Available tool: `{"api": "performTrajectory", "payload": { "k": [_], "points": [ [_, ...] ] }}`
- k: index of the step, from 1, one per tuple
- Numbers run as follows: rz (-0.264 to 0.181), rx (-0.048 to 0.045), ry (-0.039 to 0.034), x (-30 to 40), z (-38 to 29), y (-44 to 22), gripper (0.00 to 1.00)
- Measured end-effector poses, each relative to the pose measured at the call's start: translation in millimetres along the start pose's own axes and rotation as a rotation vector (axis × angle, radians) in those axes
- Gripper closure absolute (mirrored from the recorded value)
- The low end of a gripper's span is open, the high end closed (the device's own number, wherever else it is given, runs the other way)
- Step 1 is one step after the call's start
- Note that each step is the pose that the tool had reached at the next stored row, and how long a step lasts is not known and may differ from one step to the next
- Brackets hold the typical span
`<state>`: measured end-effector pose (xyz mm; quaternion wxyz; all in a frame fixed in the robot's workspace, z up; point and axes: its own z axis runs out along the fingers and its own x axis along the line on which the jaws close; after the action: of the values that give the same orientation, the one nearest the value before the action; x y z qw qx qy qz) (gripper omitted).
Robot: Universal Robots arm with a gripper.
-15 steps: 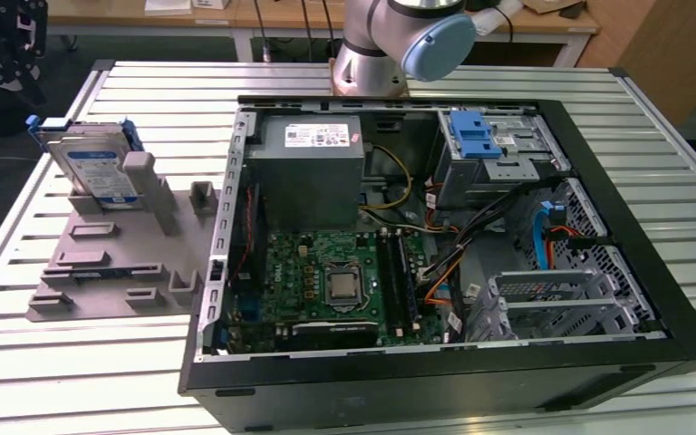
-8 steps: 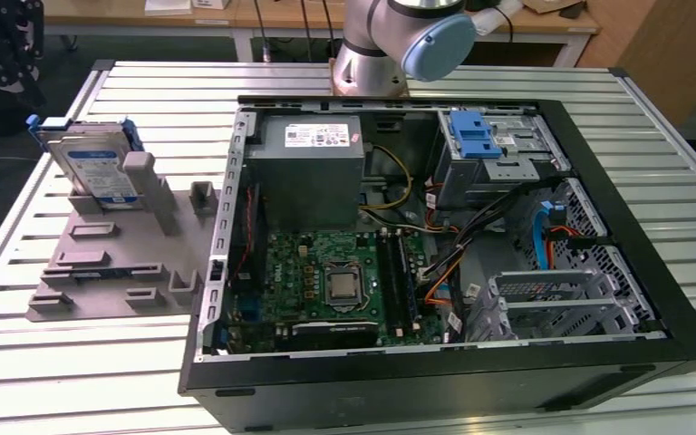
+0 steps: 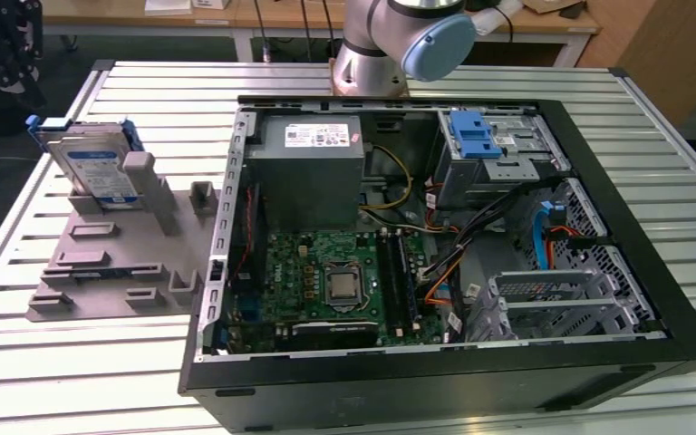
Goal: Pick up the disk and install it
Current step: 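Pick up the disk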
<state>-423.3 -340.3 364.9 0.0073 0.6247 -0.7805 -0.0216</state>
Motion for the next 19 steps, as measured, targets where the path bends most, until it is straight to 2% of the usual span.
{"api": "performTrajectory", "payload": {
  "k": [6,9,11,15,19],
  "points": [
    [-0.033,0.0089,-0.0005,-1.7,0.5,0.5,0.89],
    [-0.035,0.0102,0.0016,-5.7,1.0,1.8,0.89],
    [-0.035,0.0108,0.0046,-6.8,1.3,2.2,0.89],
    [-0.038,0.0116,0.0049,-7.5,2.4,2.4,0.89],
    [-0.075,0.0117,0.0065,-7.4,4.3,2.6,0.89]
  ]
}}
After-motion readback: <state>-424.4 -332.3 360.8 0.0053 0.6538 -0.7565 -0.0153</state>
